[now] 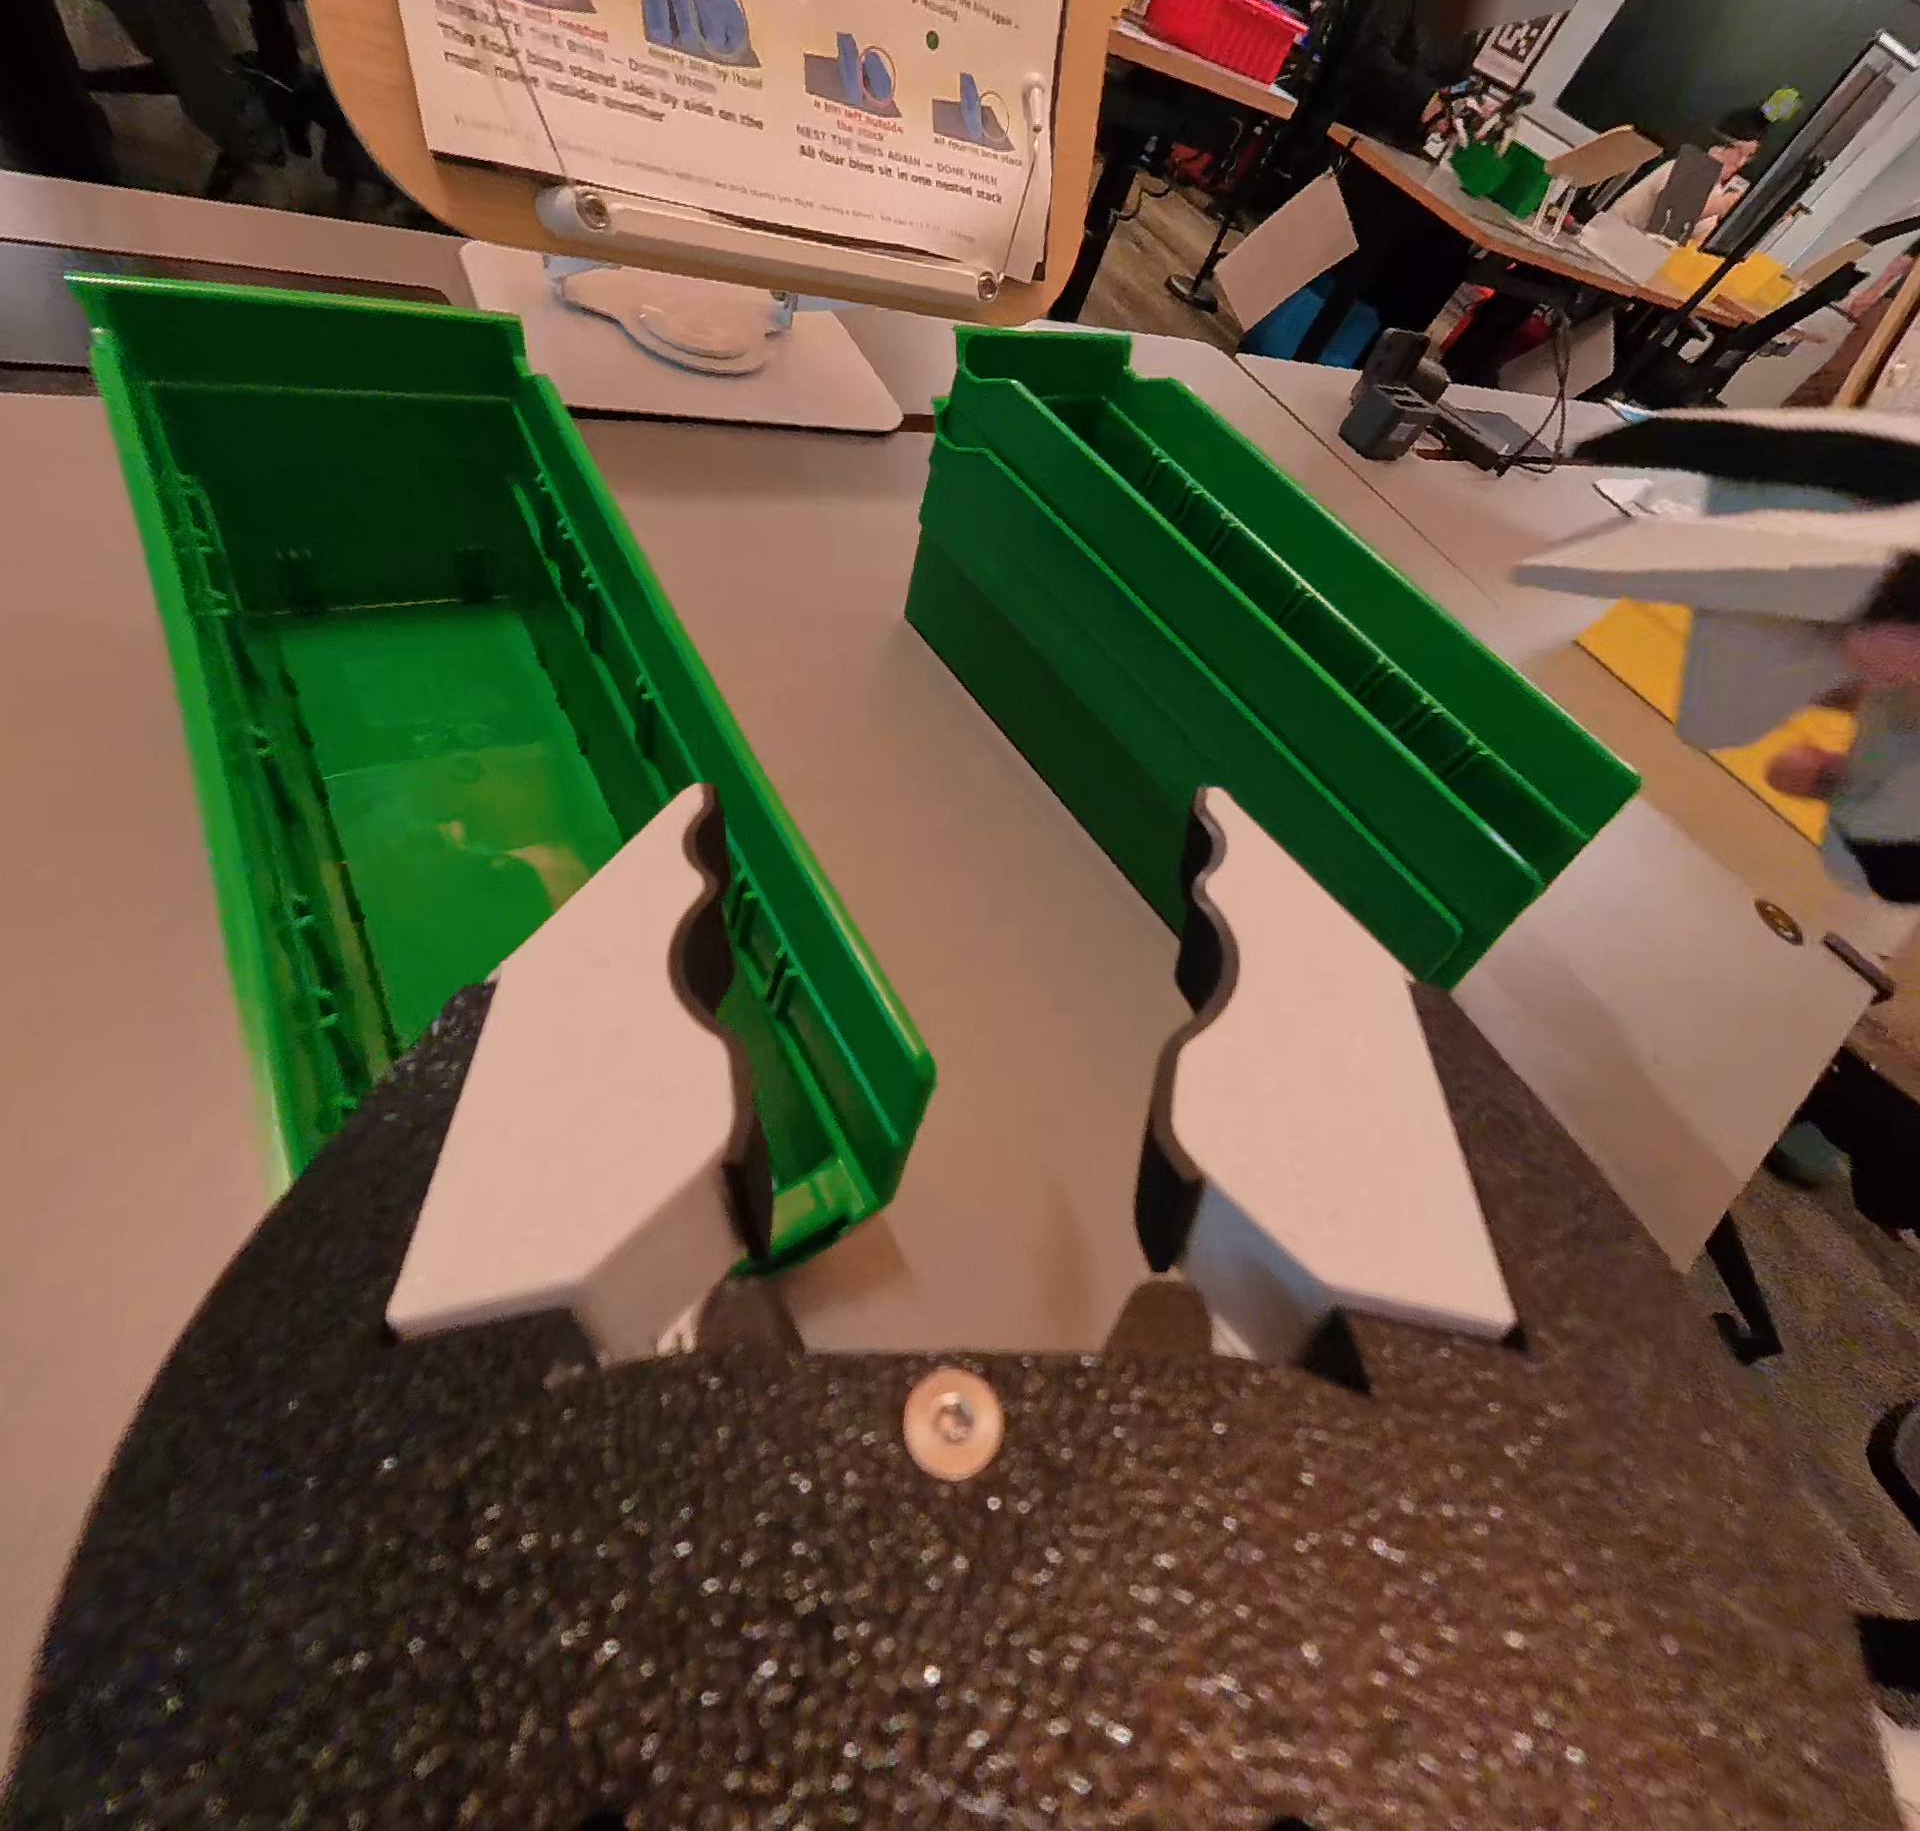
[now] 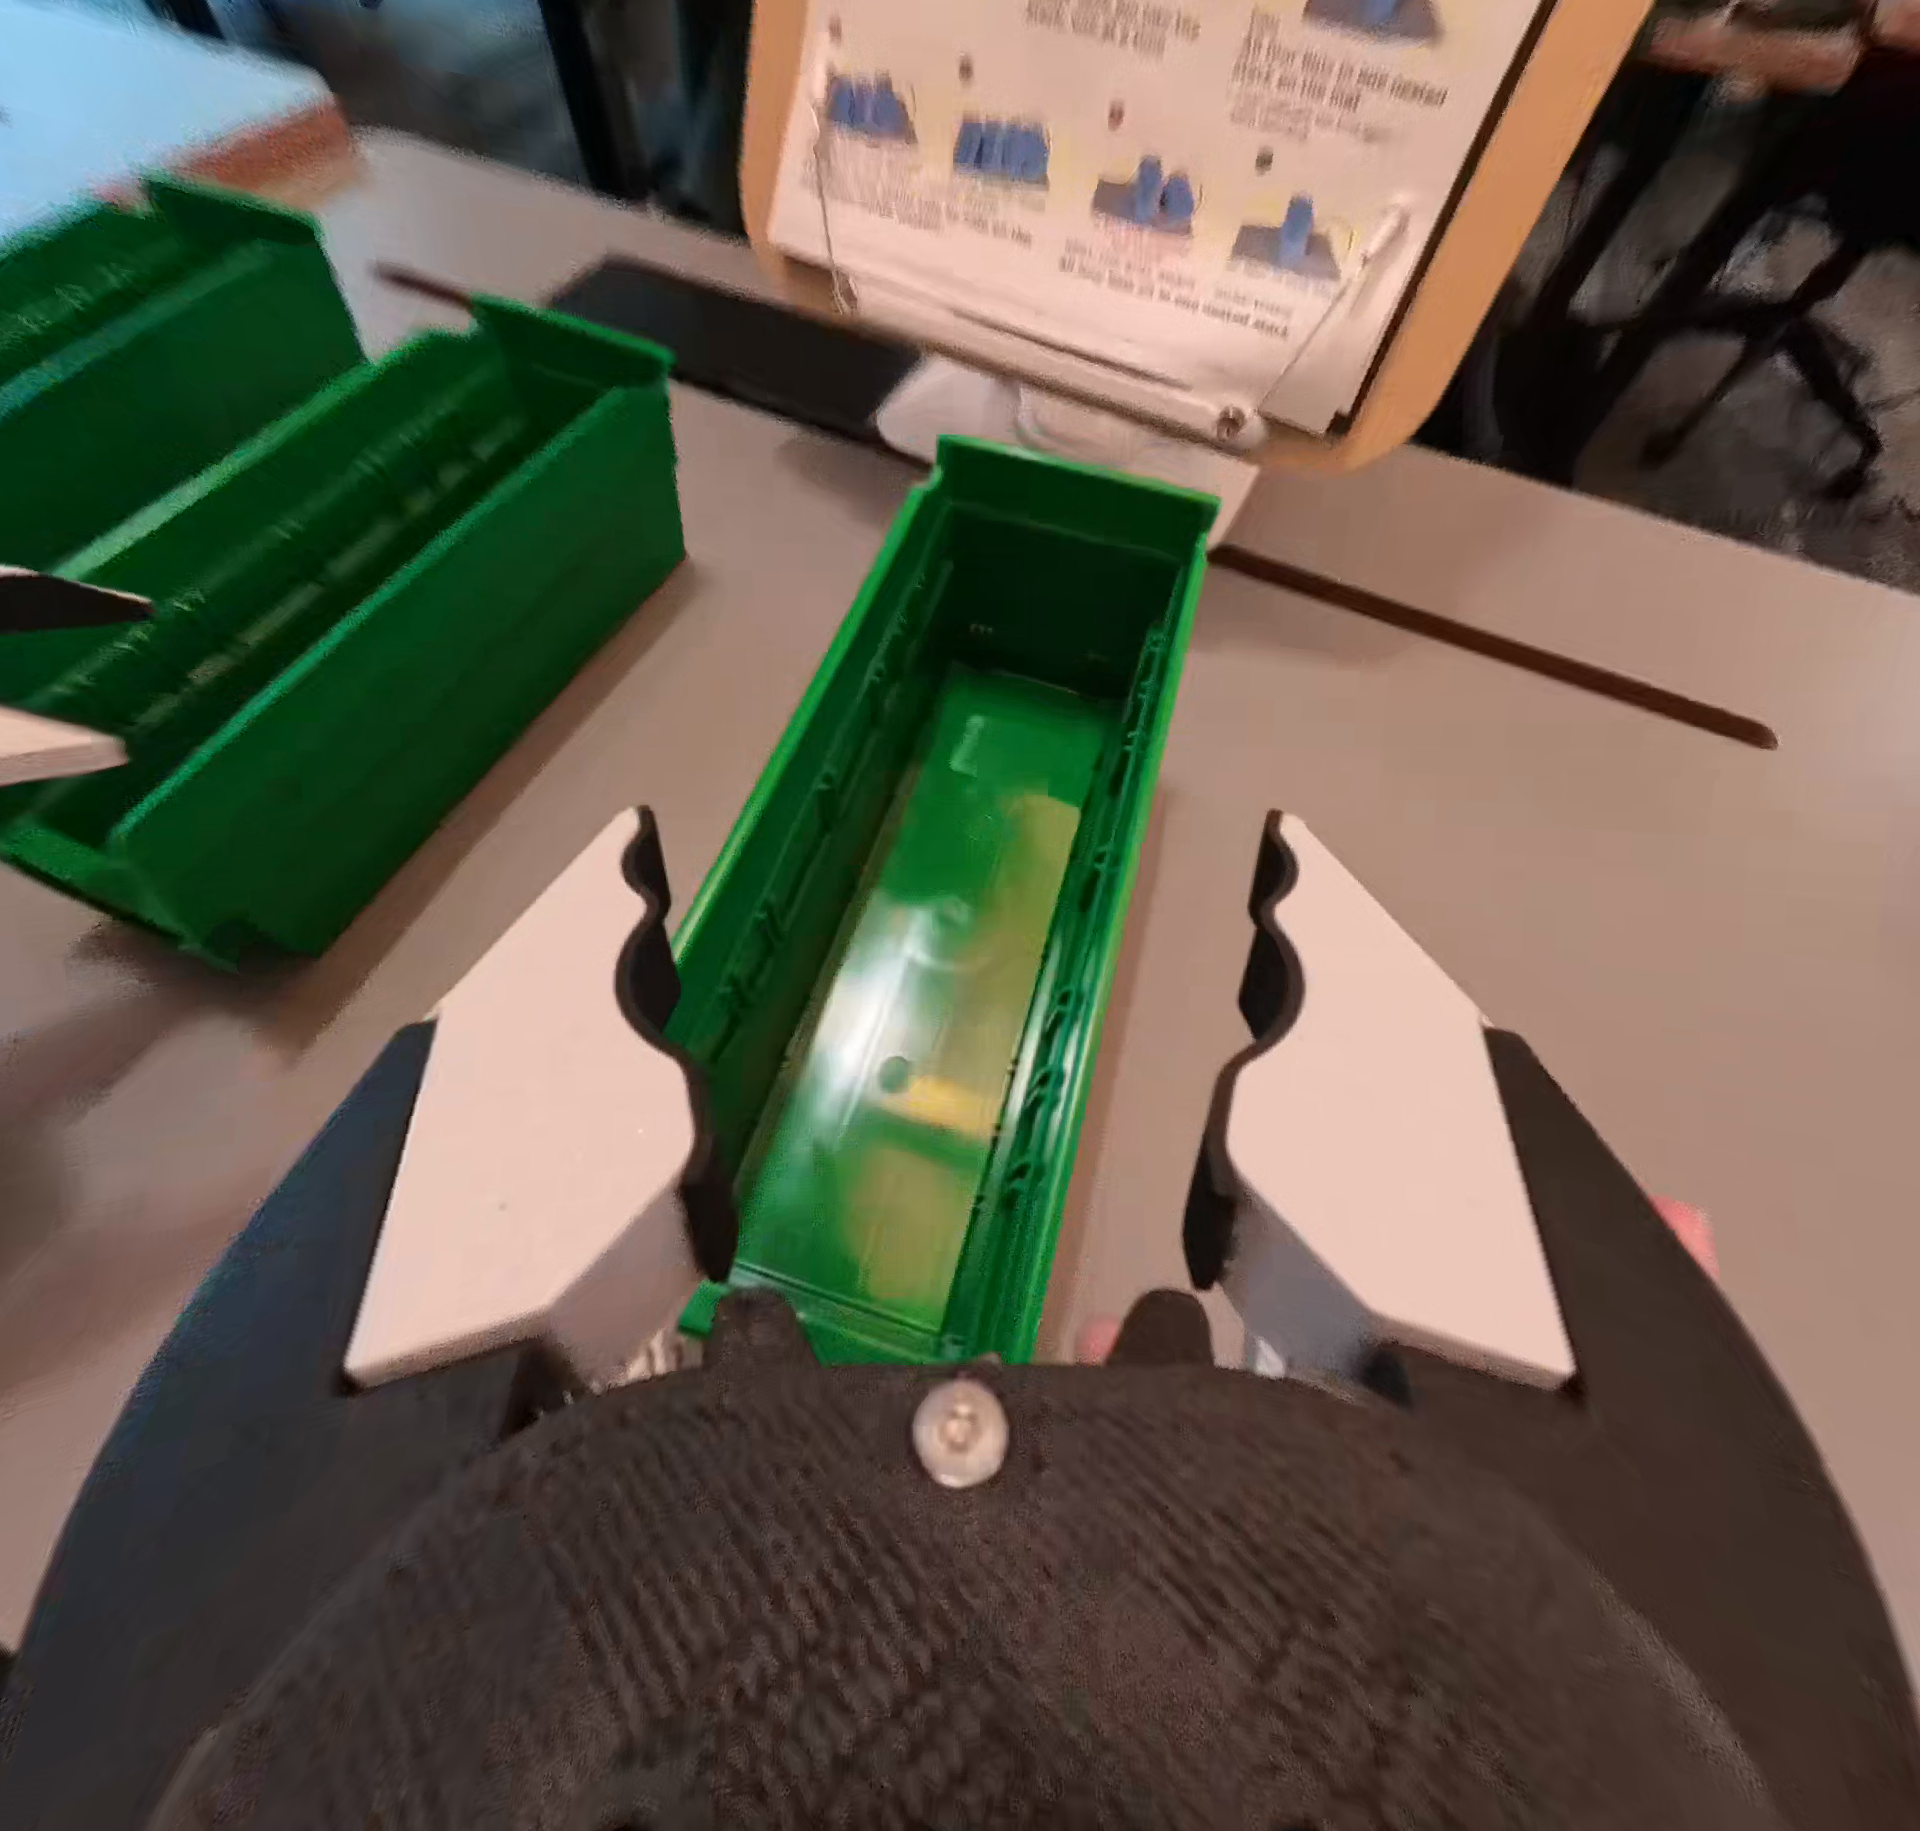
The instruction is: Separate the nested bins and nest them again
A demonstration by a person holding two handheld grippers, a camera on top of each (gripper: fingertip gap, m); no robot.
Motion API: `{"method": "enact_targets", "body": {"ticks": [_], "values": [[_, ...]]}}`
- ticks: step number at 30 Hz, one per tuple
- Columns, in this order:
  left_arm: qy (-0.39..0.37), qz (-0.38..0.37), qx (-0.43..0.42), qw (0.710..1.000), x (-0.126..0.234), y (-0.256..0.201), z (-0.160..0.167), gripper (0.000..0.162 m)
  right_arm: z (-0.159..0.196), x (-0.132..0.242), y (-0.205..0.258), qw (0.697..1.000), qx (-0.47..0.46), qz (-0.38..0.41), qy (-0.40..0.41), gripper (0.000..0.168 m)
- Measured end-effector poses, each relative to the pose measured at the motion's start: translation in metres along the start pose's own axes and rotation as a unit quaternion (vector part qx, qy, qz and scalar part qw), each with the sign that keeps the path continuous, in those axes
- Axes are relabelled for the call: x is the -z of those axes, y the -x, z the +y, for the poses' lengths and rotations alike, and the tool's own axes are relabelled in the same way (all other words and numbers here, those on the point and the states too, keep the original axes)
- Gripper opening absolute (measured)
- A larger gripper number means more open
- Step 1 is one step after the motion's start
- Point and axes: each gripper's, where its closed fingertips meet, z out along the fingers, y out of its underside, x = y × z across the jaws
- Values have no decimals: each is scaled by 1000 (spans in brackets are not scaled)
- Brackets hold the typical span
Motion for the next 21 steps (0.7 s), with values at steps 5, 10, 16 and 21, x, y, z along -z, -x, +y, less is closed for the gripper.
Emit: {"method": "enact_targets", "body": {"ticks": [5, 10, 16, 21], "values": [[16, 10, -7, 1000, -11, -9, 1, 88, 6, -53, -5, 991, -12, 6, 132, 113], [52, 25, 0, 998, -24, -15, 12, 90, 27, -84, 4, 970, -65, -17, 234, 96], [46, 38, 2, 998, -25, -19, 7, 90, 42, -96, 11, 946, -66, -23, 317, 103], [46, 43, 12, 998, -24, -15, 8, 89, 48, -98, 8, 933, -43, -10, 358, 102]]}}
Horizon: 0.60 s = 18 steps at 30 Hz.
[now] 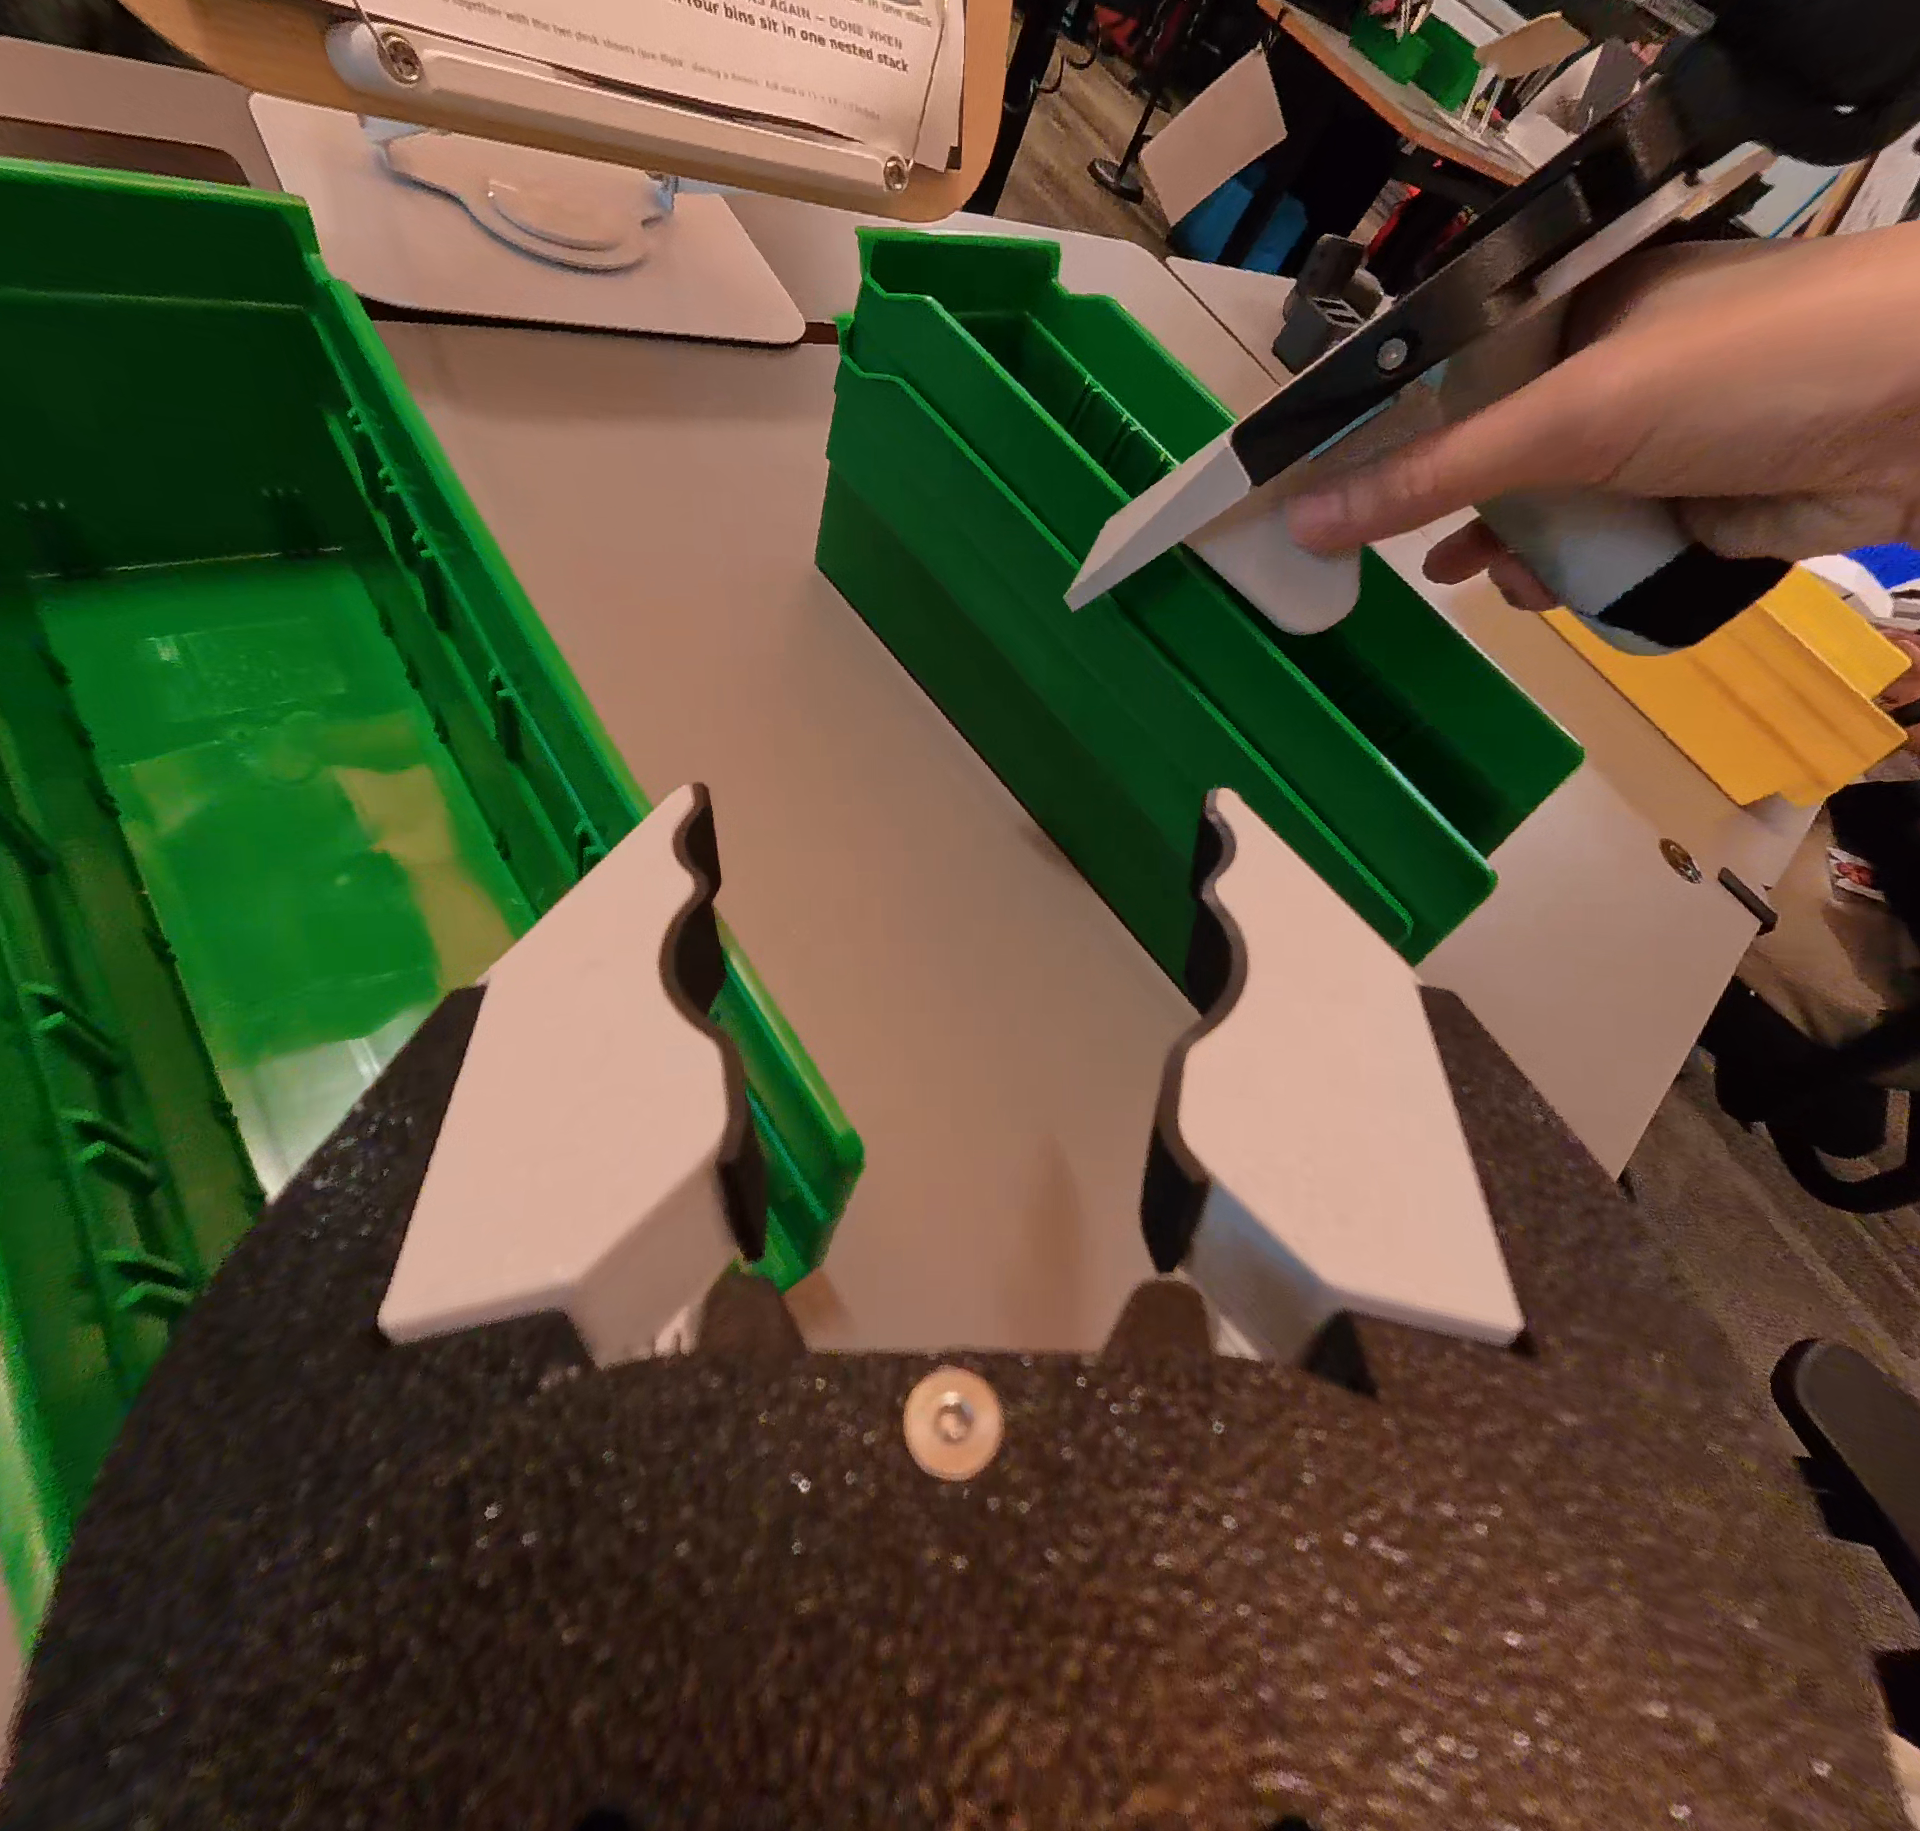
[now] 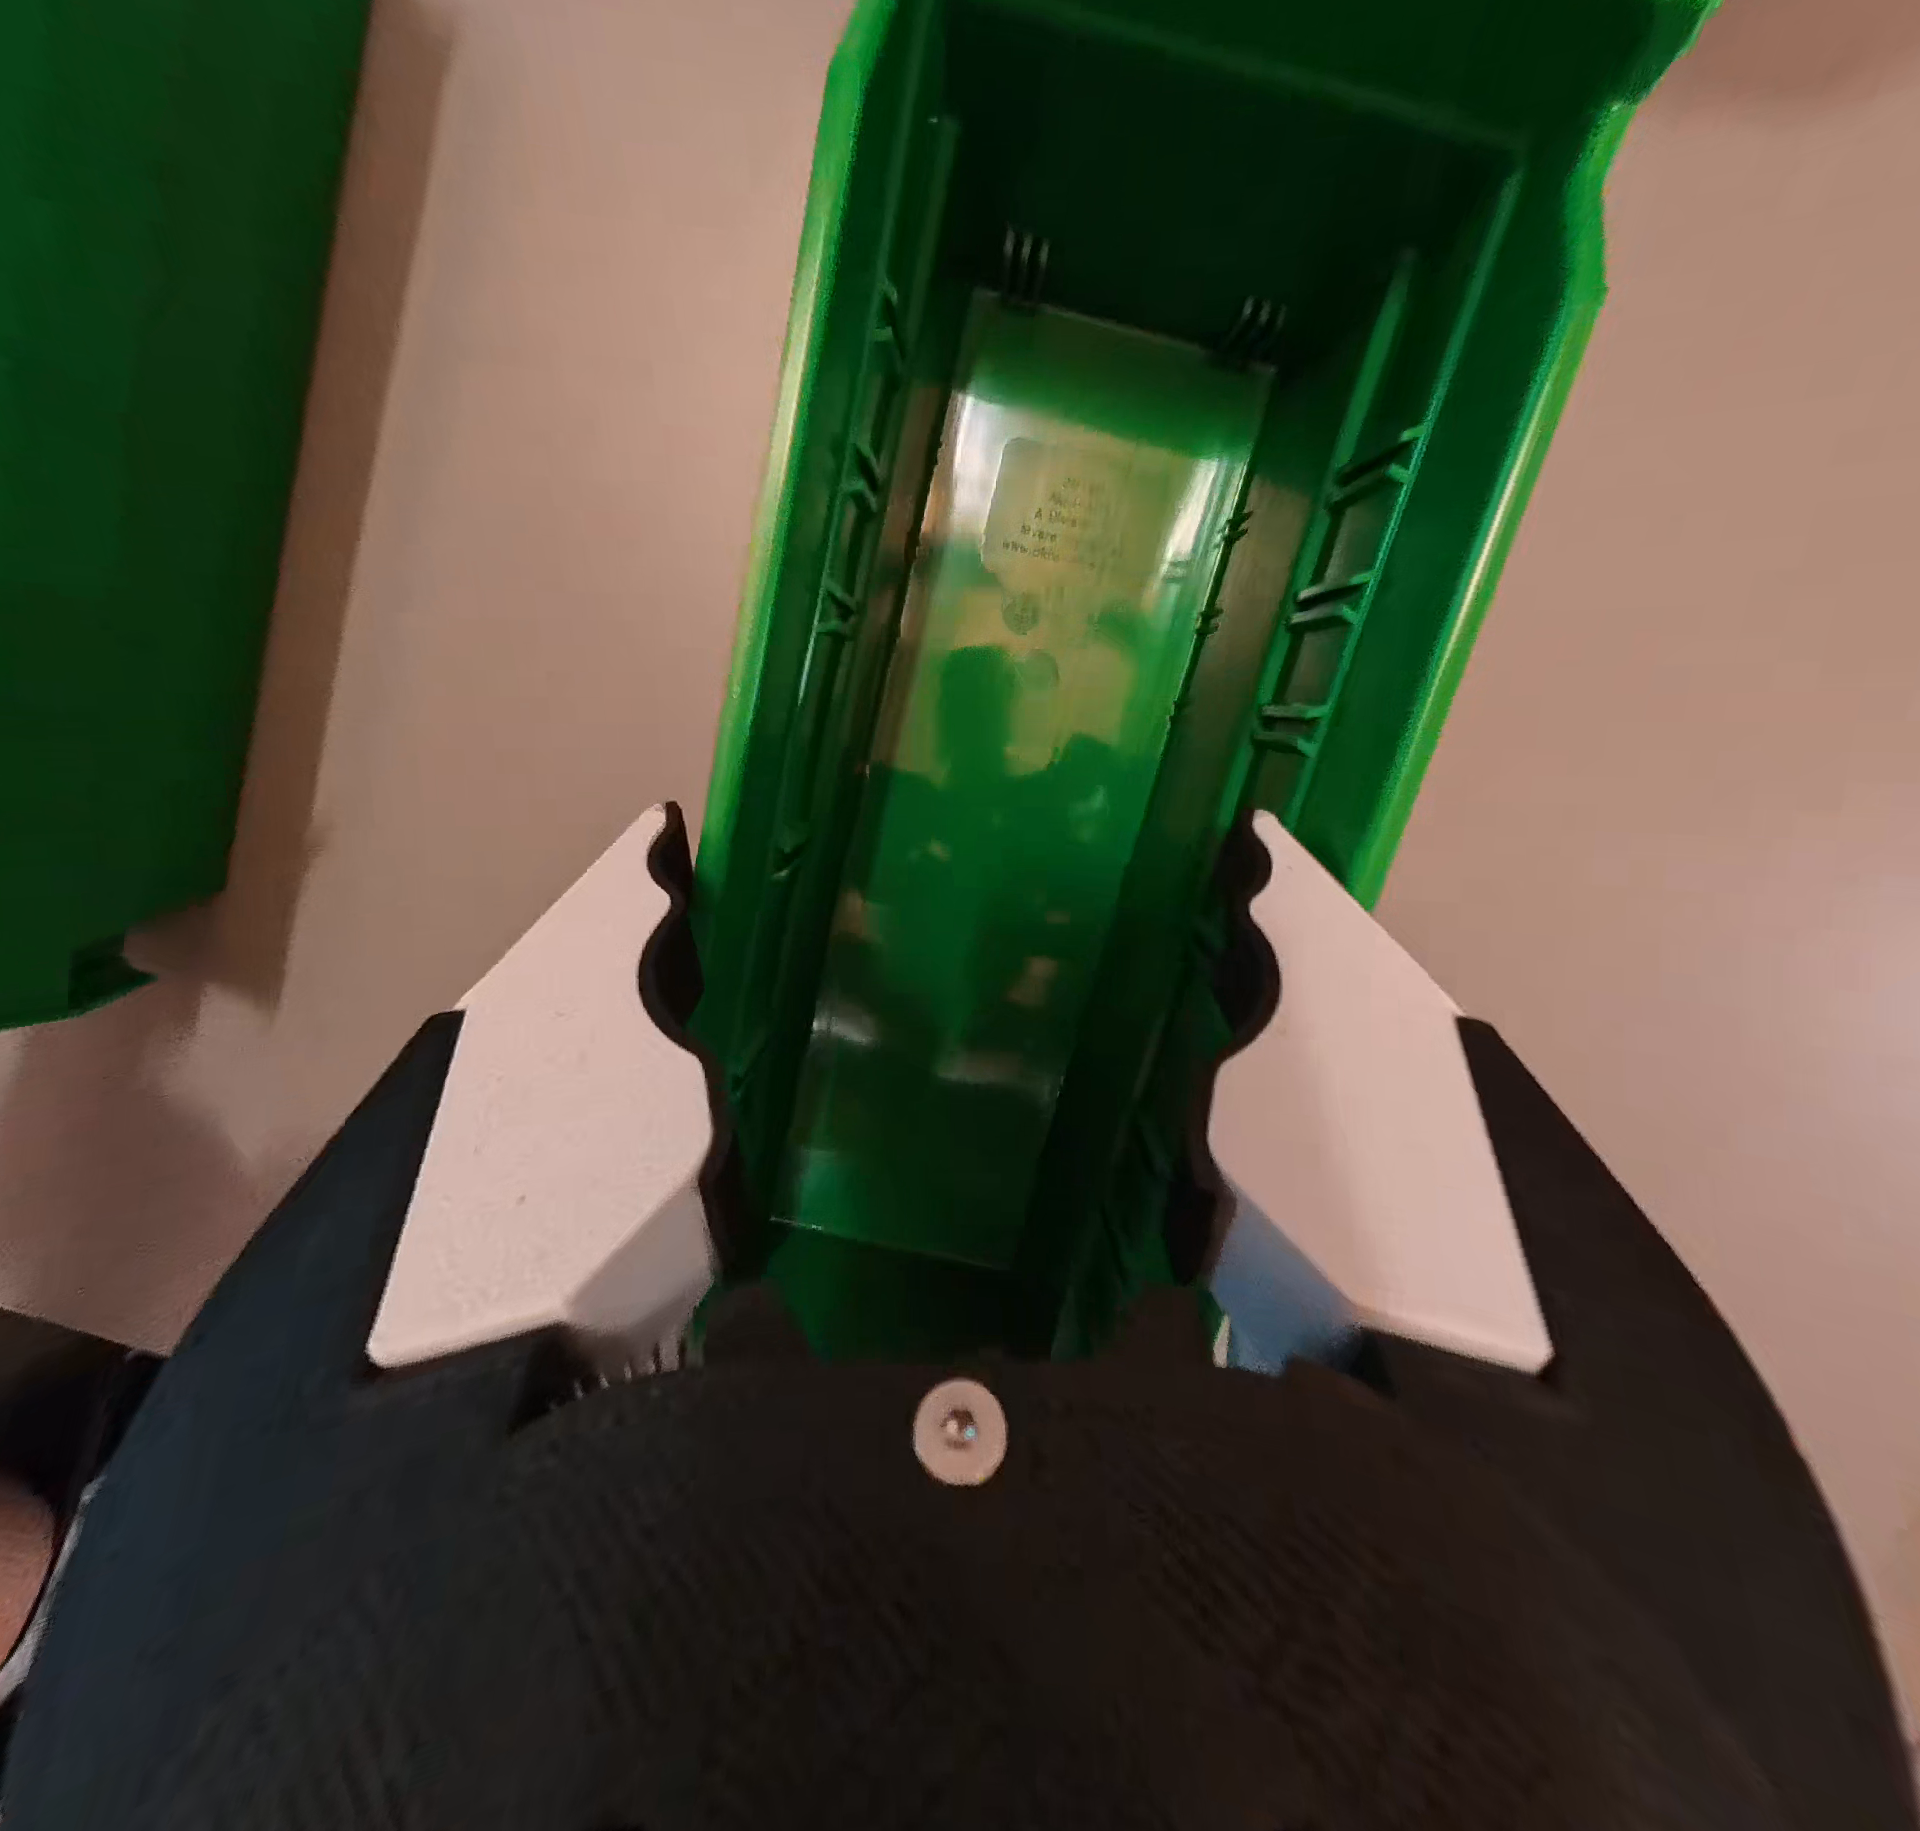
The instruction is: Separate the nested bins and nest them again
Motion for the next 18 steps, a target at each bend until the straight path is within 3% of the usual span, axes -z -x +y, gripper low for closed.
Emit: {"method": "enact_targets", "body": {"ticks": [3, 6, 9, 10, 12, 18], "values": [[3, 5, 8, 1000, 1, 2, 1, 89, 9, -4, 3, 999, 22, -1, 37, 106], [-2, 8, 13, 1000, 2, 3, -1, 88, 12, -4, 7, 998, 10, -31, 58, 94], [3, 14, 14, 1000, 0, 1, 0, 88, 6, 2, 27, 992, -17, -113, 53, 44], [5, 14, 14, 1000, 0, 1, 1, 88, 4, 3, 22, 993, -19, -106, 54, 50], [8, 12, 16, 1000, 0, 2, 3, 88, 6, 6, -8, 998, 18, -11, 65, 99], [4, 15, 22, 1000, 0, 3, 1, 88, -4, 31, -23, 998, 31, 15, 46, 102]]}}
